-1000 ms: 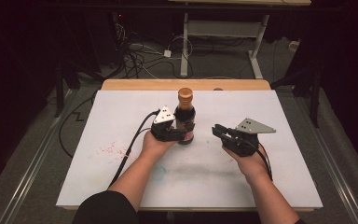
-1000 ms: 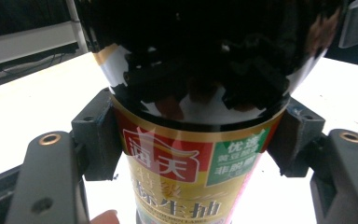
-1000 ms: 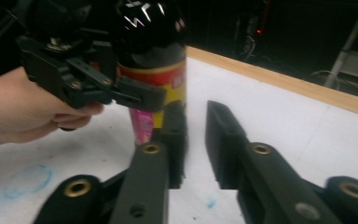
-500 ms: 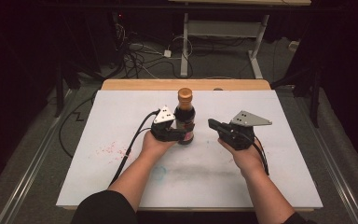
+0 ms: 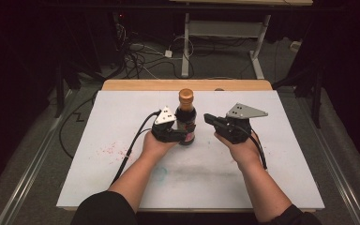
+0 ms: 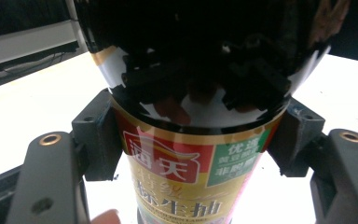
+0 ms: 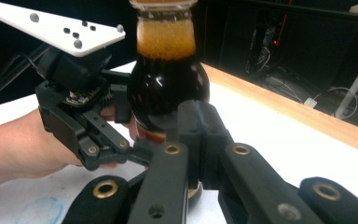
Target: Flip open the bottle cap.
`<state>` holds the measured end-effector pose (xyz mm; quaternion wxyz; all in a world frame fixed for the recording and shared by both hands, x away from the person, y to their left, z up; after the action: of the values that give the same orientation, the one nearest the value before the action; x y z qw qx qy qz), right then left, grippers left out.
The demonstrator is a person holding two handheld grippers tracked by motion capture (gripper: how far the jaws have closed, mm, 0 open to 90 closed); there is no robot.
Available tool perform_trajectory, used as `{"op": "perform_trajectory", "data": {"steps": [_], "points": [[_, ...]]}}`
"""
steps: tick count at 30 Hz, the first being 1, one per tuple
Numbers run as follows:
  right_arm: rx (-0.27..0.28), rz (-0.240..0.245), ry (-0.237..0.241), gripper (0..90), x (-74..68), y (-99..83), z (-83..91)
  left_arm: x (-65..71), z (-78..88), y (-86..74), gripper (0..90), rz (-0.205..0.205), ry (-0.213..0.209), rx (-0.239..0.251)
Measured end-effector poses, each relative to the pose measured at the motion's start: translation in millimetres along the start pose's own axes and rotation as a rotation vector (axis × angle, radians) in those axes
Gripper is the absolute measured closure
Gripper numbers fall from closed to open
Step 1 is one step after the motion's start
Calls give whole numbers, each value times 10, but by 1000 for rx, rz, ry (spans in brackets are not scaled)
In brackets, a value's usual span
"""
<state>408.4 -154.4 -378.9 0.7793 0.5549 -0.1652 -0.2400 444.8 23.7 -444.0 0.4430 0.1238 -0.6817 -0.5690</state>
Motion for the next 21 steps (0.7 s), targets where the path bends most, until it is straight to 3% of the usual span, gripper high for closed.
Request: {"op": "perform_trajectory", "data": {"steps": [11,21], "points": [[1,-12,7,900,22,107,15,12,4,-3,286,-8,8,-3],[2,23,23,900,-12,269,-6,12,-4,-5,286,0,10,4]]}}
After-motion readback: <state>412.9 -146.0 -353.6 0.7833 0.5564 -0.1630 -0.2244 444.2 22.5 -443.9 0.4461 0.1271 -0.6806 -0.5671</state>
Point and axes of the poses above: each handheld gripper's, and its own axes: z roughly backward along the jaws, y roughly out of its top, x roughly to its right, the point moved 2 cm from there along -z, roughly forward along the jaws, and after that the axes turned 8 degrees about y, right-handed, at the moved point
